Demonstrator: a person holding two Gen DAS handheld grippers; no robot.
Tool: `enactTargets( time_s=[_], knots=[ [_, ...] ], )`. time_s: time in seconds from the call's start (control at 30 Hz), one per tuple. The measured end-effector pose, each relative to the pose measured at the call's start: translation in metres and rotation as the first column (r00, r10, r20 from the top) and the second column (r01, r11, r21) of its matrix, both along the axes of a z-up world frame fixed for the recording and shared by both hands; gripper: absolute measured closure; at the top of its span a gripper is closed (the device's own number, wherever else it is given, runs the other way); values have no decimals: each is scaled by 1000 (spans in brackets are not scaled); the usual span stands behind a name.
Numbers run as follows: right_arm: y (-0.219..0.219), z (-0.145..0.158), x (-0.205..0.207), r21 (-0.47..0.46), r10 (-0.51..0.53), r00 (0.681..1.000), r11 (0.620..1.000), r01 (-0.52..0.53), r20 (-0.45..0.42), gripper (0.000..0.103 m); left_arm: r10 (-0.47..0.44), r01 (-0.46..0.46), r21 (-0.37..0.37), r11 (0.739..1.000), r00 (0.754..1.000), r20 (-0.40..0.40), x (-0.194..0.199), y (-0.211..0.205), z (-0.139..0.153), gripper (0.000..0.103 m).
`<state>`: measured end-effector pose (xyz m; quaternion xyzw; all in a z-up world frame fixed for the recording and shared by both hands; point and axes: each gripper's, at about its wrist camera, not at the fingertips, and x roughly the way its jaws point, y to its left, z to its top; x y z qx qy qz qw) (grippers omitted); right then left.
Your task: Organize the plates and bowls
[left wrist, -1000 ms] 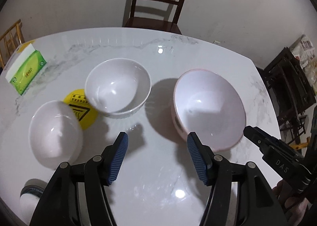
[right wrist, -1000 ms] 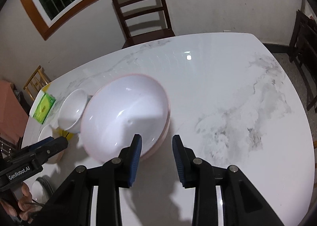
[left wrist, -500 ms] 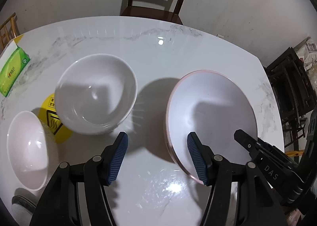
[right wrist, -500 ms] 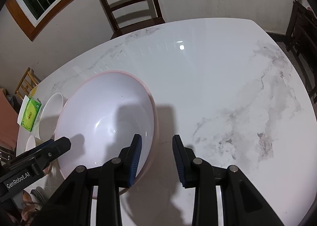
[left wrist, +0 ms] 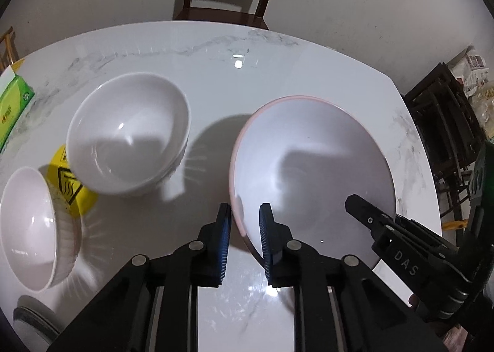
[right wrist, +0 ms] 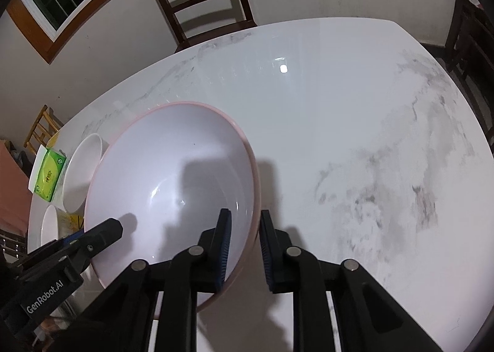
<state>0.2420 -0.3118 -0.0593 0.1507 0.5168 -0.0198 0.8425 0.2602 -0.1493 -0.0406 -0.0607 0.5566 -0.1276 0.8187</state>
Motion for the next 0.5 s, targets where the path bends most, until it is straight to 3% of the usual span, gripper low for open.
enactTargets(
  time_s=[0.5],
  knots=[
    [39,28,-74,-15,35,999,999,-34,21,84,3,-3,-19,1000,1000,-9,-73,37,23,87]
  ],
)
